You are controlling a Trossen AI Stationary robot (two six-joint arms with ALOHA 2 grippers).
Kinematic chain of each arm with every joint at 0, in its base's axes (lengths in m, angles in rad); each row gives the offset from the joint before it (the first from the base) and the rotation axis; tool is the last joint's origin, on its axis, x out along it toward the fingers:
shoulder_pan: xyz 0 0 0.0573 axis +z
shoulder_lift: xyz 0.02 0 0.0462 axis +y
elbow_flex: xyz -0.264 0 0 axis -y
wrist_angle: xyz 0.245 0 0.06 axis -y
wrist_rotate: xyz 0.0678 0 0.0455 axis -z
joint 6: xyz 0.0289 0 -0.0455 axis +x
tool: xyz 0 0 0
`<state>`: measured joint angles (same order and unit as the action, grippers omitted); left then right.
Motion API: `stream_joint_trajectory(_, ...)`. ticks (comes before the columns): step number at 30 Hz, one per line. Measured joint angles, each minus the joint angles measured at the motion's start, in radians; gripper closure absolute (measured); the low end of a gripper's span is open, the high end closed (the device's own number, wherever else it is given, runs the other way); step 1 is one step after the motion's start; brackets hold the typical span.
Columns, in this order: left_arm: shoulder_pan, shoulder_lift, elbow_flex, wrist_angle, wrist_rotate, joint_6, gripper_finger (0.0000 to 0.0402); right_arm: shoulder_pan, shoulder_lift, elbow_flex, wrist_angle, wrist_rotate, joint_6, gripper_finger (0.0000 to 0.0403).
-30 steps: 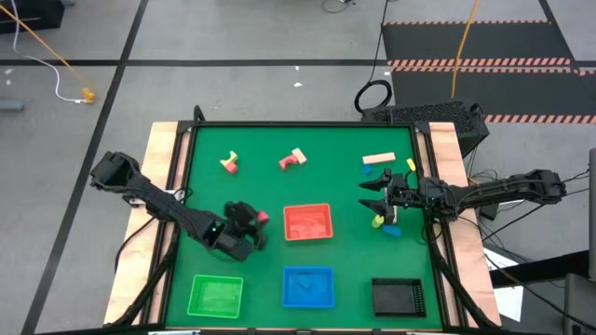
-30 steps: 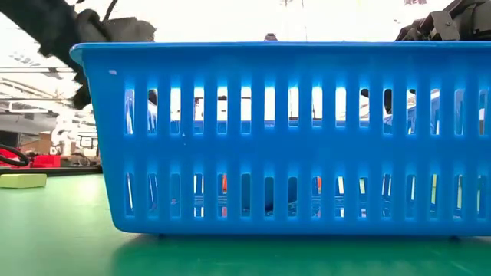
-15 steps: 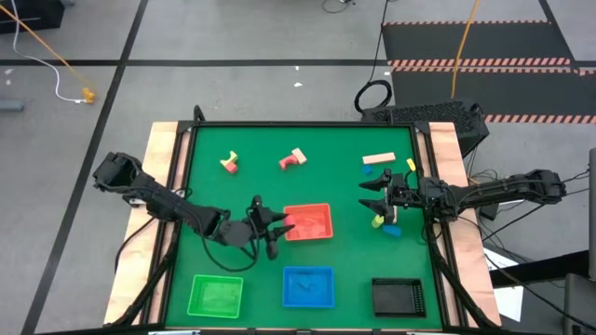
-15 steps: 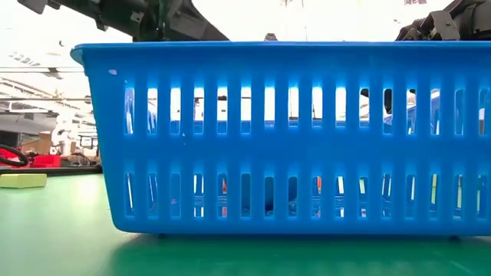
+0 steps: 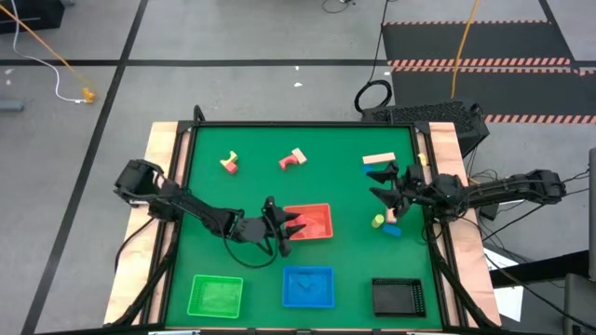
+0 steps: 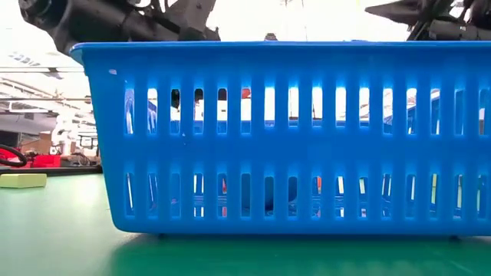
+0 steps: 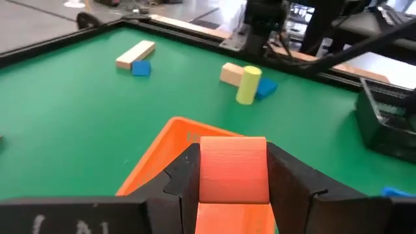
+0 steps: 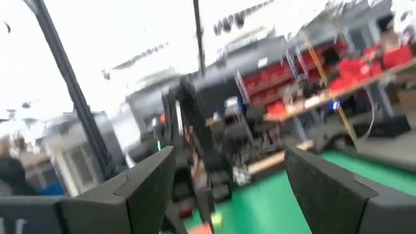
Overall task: Sort & place blocks by color
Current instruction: Put the bottom left orange block into the orange bin, then put the bottom right brown block into the black bin
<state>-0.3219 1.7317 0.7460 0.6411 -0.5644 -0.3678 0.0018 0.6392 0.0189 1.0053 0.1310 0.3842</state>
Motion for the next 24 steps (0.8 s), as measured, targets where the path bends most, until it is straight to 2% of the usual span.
stream_joint_trajectory(9,0.032,0.074,0.0,-0.011,0.07,-0.053,0.0266,0.0,0.0,0.0,0.068,-0.001,-0.004,0.0121)
stream_joint_trajectory(17,0.033,0.093,0.0,0.005,0.069,-0.082,0.0203,0.0,0.0,0.001,-0.003,0.001,0.129,0.0122)
stream_joint_trajectory(20,0.03,0.093,0.0,0.02,0.07,-0.087,0.02,0.0,0.0,0.031,-0.094,0.005,0.148,0.0122)
stream_joint_trajectory(24,0.021,0.093,0.0,0.02,0.072,-0.087,0.0197,0.0,0.003,0.144,-0.39,0.059,0.141,0.0122)
